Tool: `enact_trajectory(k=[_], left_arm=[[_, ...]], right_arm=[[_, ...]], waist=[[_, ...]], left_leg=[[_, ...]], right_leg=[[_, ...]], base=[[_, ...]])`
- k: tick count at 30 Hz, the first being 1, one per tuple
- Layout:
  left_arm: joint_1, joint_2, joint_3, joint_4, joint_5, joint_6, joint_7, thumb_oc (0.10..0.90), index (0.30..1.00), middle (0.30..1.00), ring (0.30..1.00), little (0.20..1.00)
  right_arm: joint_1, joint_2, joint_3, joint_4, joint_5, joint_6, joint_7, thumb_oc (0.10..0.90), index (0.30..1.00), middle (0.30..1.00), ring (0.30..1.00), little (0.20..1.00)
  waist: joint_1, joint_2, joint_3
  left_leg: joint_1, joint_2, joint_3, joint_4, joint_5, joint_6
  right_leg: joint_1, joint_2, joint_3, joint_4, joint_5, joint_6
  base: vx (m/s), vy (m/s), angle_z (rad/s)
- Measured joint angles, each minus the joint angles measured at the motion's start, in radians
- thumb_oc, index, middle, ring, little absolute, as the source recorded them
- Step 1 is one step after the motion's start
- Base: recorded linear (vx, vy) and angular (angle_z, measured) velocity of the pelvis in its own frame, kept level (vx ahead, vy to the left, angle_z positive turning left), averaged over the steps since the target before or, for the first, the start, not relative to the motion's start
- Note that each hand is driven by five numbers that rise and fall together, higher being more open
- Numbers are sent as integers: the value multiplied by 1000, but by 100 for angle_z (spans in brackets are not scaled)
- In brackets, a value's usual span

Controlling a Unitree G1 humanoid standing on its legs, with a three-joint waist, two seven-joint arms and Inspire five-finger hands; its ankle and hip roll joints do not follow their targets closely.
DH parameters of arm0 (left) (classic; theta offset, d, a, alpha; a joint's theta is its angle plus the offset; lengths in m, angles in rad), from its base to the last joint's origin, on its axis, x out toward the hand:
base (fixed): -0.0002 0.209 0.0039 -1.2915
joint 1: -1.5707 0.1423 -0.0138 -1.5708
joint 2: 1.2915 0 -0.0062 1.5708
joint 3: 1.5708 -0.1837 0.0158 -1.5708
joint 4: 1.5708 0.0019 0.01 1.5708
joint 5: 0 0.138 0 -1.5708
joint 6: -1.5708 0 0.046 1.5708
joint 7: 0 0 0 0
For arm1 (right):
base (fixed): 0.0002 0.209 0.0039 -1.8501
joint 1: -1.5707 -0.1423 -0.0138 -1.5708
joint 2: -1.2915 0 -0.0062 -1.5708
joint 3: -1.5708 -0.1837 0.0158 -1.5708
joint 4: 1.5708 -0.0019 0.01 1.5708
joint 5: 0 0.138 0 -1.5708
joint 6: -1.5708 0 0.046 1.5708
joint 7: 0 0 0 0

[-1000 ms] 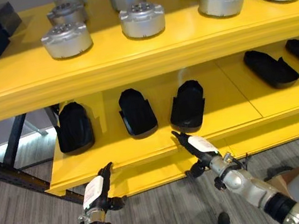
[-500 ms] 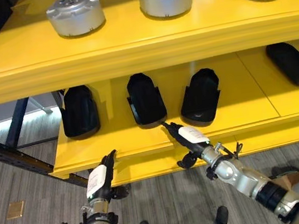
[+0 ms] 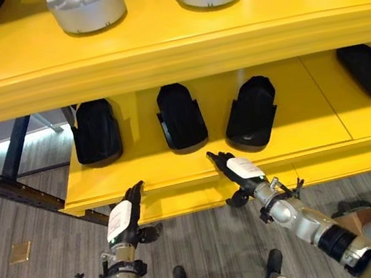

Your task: Move parts from the plastic box to the shelf.

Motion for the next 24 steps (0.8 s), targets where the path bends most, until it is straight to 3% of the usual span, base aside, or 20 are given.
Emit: enact_trajectory(k=[24], left_arm=[[-16,1,3,-10,0,-33,23,900,1000,1000,1000,1000]], right_arm=[[7,-118,-83,-19,-67,-21,-29,900,1000,1000,1000,1000]], waist=[[0,11,35]], left_leg=[[-35,-7,-9,0,9,5]], right_leg=[[-27,-7,-1,0,8,0]], base=[[0,-2,0]])
